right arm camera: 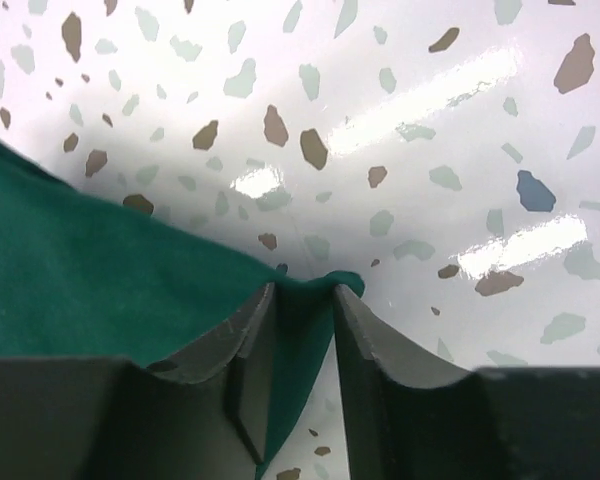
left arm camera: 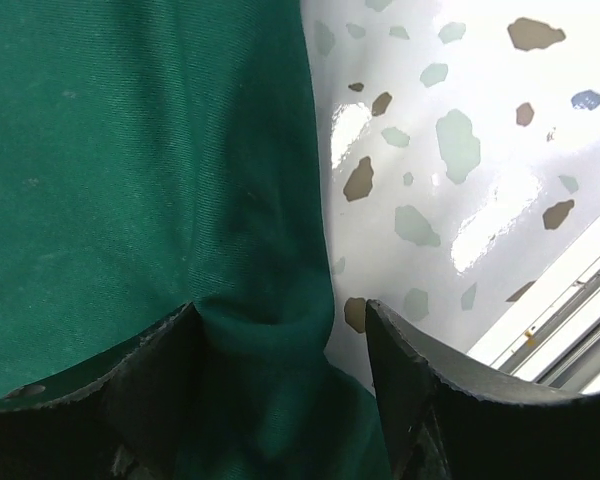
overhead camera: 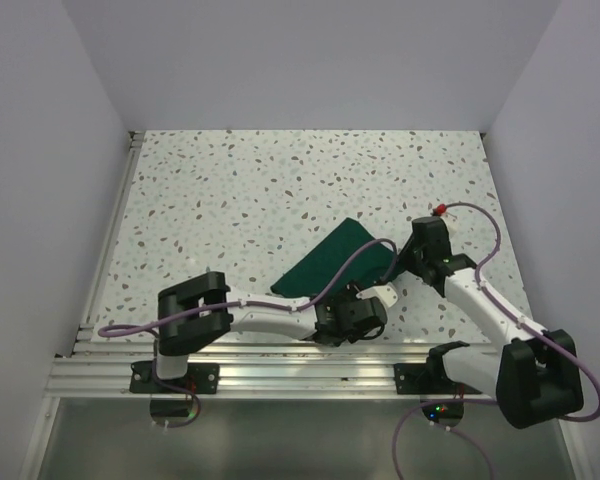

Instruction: Prepare the surgical pack

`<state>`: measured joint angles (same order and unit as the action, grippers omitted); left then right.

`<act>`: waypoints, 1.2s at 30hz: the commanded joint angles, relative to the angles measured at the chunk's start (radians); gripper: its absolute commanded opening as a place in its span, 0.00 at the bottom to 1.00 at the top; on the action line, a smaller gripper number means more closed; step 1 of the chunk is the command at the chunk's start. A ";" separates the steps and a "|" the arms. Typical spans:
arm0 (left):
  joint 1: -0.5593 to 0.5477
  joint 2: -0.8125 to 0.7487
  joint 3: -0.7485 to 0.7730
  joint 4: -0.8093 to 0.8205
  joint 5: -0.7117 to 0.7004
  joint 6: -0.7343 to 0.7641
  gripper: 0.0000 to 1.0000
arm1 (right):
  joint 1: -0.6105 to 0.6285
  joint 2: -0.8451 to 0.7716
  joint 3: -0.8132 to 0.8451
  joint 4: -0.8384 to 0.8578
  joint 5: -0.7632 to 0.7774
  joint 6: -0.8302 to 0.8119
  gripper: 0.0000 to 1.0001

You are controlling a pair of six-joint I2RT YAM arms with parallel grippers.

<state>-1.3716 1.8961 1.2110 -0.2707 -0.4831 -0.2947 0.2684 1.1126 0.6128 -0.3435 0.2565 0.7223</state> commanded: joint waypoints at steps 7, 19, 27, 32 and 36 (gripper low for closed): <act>-0.012 -0.077 -0.007 -0.150 -0.048 -0.044 0.73 | -0.074 0.049 0.028 0.104 -0.034 -0.075 0.40; -0.007 -0.218 0.041 -0.277 -0.052 -0.139 0.89 | -0.097 -0.002 0.036 -0.009 -0.146 -0.044 0.93; 0.040 -0.354 -0.054 -0.404 0.010 -0.342 0.94 | -0.097 -0.094 0.070 -0.129 -0.161 -0.135 0.92; 0.039 -0.428 -0.125 -0.493 0.047 -0.455 0.97 | -0.095 -0.201 0.035 -0.100 -0.290 -0.213 0.92; 0.045 -0.499 -0.185 -0.470 0.115 -0.514 0.97 | -0.097 -0.191 0.008 -0.014 -0.417 -0.288 0.90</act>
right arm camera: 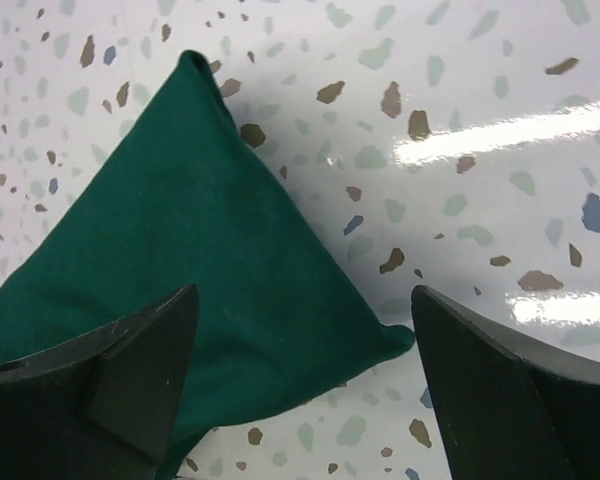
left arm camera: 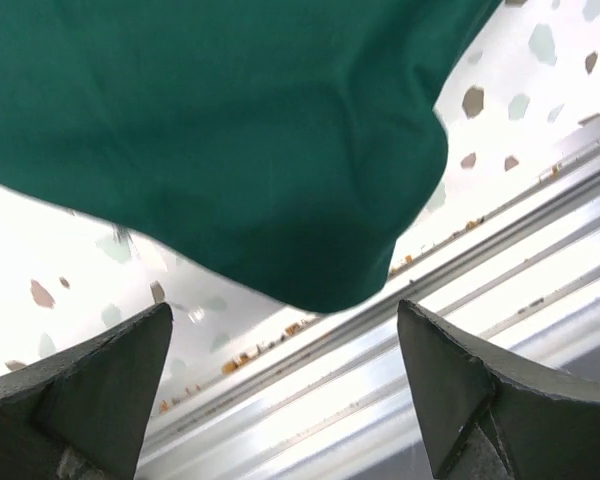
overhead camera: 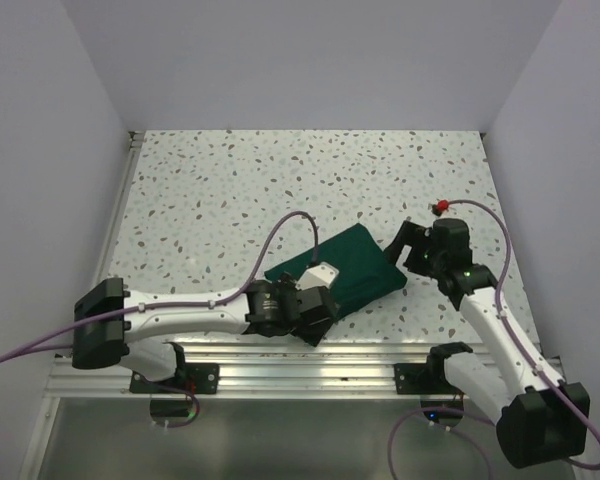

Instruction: Prepare the surgical pack

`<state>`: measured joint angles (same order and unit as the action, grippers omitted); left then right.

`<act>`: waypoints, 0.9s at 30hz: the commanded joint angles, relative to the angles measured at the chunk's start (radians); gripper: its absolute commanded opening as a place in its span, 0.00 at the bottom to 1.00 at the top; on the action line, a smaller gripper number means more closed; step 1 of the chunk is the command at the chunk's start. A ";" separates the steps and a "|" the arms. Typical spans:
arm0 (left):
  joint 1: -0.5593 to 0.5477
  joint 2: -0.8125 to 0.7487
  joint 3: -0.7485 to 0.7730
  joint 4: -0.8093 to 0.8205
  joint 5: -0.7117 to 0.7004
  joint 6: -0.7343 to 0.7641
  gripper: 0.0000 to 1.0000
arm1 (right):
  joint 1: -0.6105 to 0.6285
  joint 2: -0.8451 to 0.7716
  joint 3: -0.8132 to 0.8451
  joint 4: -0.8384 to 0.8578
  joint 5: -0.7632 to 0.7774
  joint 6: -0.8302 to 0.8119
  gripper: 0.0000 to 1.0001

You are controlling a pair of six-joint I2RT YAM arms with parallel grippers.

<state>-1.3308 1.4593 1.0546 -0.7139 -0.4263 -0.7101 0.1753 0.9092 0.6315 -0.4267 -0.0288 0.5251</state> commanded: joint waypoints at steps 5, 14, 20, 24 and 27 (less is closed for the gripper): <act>0.084 -0.155 -0.142 0.103 0.175 -0.124 0.90 | -0.003 0.177 0.049 0.075 -0.207 -0.177 0.85; 0.133 -0.204 -0.306 0.355 0.322 -0.158 0.66 | -0.003 0.295 0.051 0.127 -0.263 -0.177 0.71; 0.182 -0.290 -0.412 0.471 0.319 -0.204 0.42 | -0.003 0.281 0.034 0.161 -0.275 -0.137 0.45; 0.235 -0.352 -0.481 0.542 0.334 -0.219 0.40 | -0.003 0.284 0.034 0.164 -0.267 -0.129 0.33; 0.260 -0.381 -0.510 0.559 0.337 -0.235 0.66 | -0.003 0.292 0.036 0.164 -0.264 -0.128 0.37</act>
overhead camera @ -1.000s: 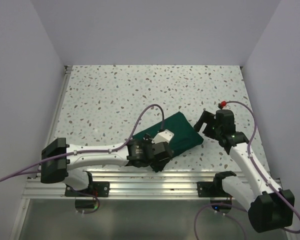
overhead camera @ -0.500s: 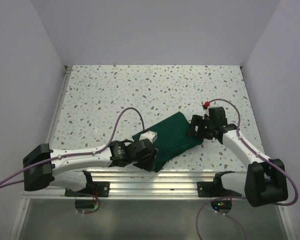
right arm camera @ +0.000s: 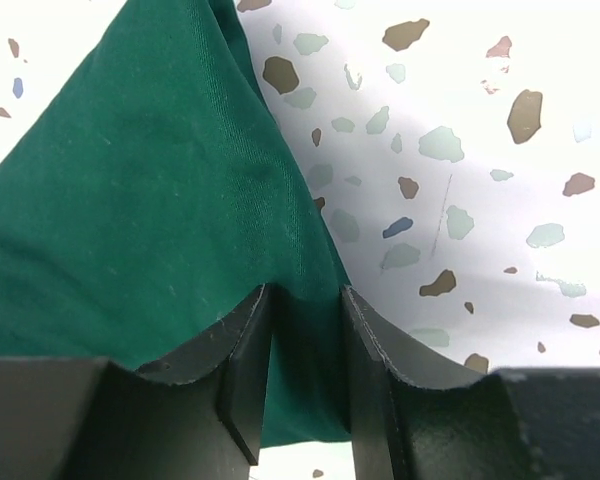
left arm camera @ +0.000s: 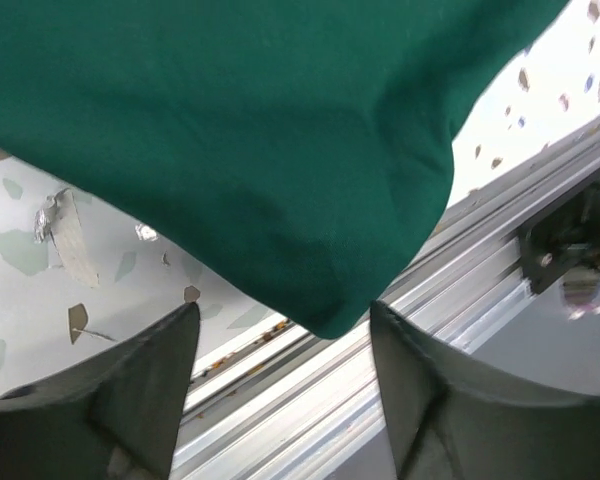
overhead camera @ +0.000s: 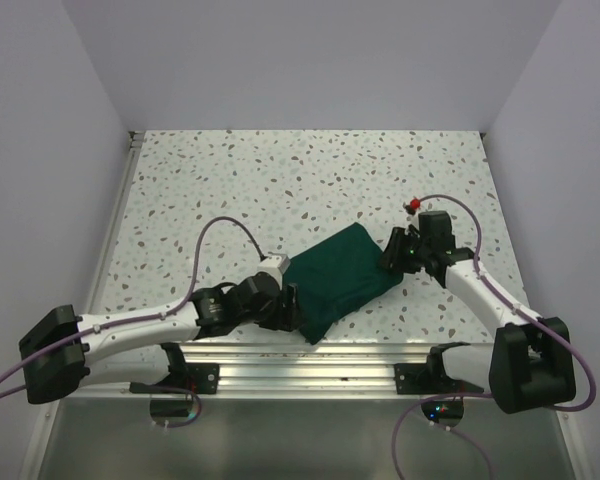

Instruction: Prepare the surgical pack

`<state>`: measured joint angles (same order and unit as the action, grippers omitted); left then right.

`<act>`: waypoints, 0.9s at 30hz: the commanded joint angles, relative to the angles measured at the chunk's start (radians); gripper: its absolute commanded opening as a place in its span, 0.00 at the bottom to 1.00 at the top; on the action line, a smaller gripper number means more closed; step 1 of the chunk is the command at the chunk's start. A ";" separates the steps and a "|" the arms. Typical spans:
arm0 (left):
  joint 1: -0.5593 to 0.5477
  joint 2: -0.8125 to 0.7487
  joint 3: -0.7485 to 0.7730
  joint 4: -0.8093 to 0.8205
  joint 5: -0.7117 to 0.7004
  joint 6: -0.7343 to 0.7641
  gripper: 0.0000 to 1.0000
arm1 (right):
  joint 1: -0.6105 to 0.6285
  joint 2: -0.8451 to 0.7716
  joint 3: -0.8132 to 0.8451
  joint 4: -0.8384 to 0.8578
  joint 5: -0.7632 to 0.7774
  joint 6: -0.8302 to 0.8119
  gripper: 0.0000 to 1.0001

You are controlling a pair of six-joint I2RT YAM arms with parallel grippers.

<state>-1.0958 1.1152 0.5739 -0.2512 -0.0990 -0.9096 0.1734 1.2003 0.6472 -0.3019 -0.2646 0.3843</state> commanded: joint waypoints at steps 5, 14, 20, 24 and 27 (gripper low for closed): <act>0.043 -0.025 -0.045 0.104 0.030 -0.052 0.82 | -0.002 0.012 0.017 0.053 -0.012 0.030 0.57; 0.059 -0.063 -0.189 0.335 0.021 -0.159 0.67 | -0.003 0.059 0.052 0.119 -0.010 0.061 0.62; 0.060 -0.103 -0.218 0.368 -0.062 -0.178 0.59 | -0.003 0.150 0.068 0.187 -0.082 0.088 0.54; 0.060 -0.129 -0.224 0.398 -0.091 -0.181 0.47 | -0.003 0.162 0.062 0.216 -0.084 0.103 0.42; 0.060 -0.120 -0.223 0.408 -0.096 -0.176 0.35 | -0.002 0.159 0.060 0.215 -0.067 0.105 0.29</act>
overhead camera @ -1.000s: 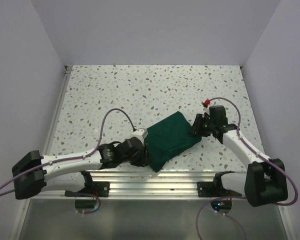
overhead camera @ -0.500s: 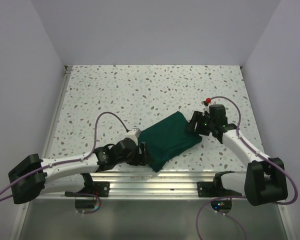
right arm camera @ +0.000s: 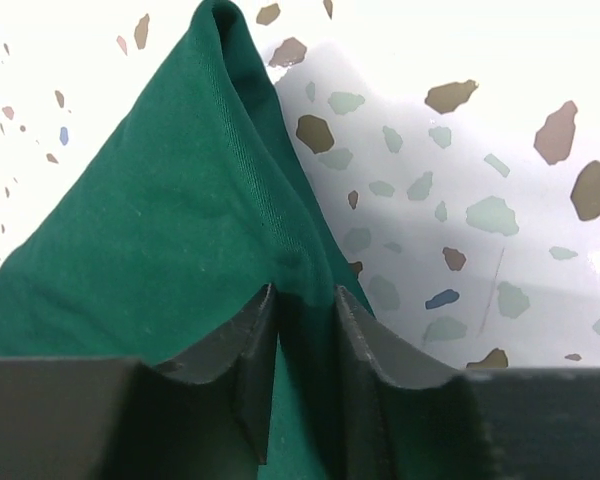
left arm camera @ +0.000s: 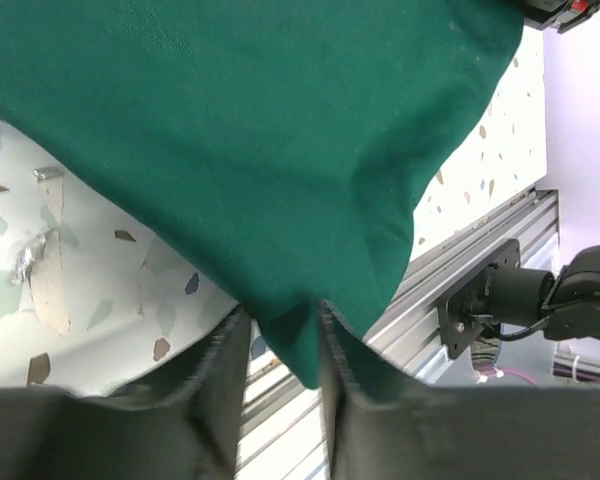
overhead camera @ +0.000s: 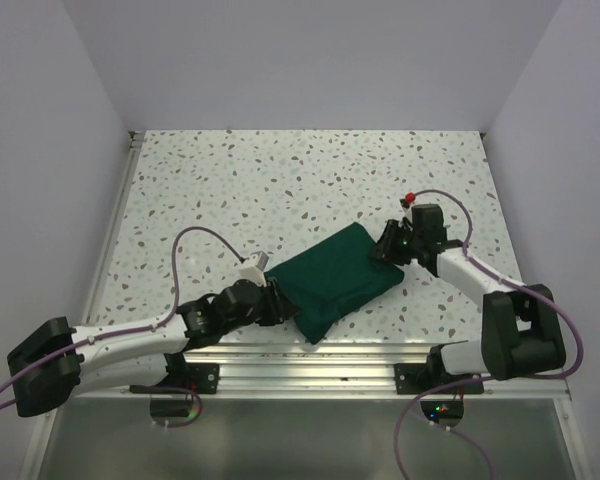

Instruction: Prepare the surgical pack

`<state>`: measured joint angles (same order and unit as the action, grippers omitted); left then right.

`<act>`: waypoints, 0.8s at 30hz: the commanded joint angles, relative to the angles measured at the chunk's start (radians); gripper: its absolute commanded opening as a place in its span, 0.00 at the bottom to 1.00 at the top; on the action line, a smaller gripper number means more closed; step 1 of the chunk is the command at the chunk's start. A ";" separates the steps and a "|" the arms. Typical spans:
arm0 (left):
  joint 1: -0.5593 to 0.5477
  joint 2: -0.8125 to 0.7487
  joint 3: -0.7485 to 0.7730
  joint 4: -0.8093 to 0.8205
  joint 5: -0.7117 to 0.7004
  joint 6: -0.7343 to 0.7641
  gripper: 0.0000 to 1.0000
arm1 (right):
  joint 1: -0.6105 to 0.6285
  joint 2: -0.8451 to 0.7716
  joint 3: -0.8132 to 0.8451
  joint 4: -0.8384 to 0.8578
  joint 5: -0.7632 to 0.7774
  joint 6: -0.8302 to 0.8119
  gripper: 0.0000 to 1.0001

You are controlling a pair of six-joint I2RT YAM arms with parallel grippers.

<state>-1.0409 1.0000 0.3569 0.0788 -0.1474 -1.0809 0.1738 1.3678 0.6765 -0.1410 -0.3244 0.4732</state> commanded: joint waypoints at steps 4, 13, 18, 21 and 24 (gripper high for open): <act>0.005 0.009 -0.013 0.091 -0.053 -0.010 0.12 | -0.003 -0.004 0.035 0.046 0.011 0.016 0.10; 0.005 -0.027 -0.038 0.027 -0.049 -0.025 0.00 | -0.014 0.025 0.054 0.027 0.079 0.030 0.00; 0.005 -0.118 -0.090 -0.030 -0.055 -0.047 0.00 | -0.033 0.031 0.043 0.034 0.093 0.042 0.00; 0.005 -0.155 -0.096 -0.057 -0.058 -0.045 0.00 | -0.046 0.027 0.037 0.040 0.094 0.047 0.00; 0.005 -0.140 -0.087 -0.044 -0.038 -0.024 0.00 | -0.046 0.027 0.037 0.047 0.081 0.050 0.06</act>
<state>-1.0389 0.8581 0.2775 0.0853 -0.1902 -1.1183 0.1604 1.3869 0.6926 -0.1280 -0.3325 0.5255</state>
